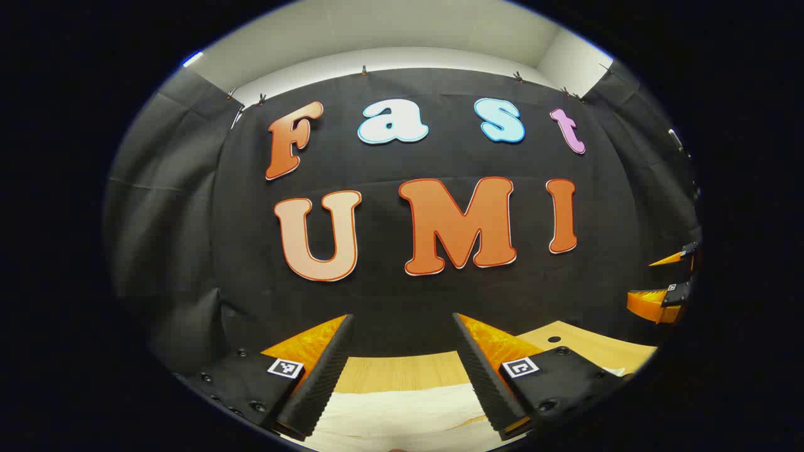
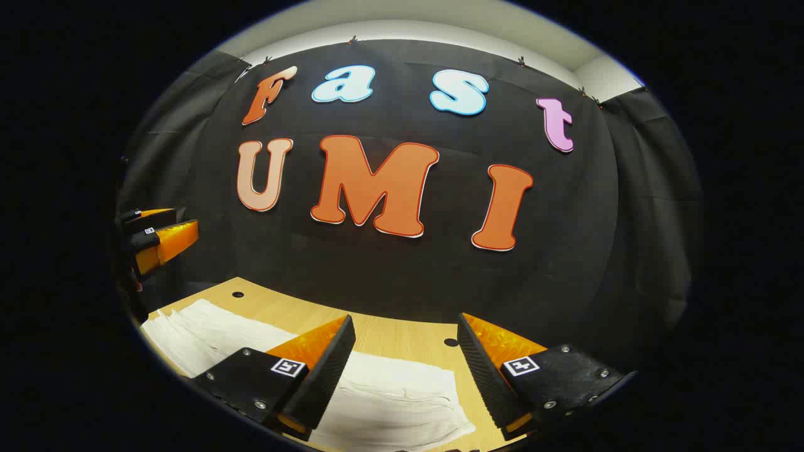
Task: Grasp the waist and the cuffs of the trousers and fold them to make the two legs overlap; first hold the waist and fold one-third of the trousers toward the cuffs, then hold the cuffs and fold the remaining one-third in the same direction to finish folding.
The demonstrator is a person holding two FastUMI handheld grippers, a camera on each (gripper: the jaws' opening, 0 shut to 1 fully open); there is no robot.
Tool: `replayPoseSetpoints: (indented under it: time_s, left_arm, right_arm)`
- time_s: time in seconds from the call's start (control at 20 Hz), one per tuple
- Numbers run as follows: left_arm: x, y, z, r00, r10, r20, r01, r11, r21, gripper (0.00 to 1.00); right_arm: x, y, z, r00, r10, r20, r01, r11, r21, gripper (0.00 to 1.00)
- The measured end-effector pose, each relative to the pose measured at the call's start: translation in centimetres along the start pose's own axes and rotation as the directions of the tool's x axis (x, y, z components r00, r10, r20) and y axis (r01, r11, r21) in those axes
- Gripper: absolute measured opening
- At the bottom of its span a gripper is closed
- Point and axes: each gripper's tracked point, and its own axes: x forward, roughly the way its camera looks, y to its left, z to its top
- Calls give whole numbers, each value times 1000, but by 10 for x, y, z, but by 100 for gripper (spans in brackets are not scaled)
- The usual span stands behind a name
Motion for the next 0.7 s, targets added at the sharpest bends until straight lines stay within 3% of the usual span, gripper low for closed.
replayPoseSetpoints:
  time_s: [0.7]
  left_arm:
    - [1, 1, -11, 999, 1, -35, -2, 1000, -17, 99]
  right_arm:
    - [2, -23, -22, 996, -64, -61, 67, 997, 44, 99]
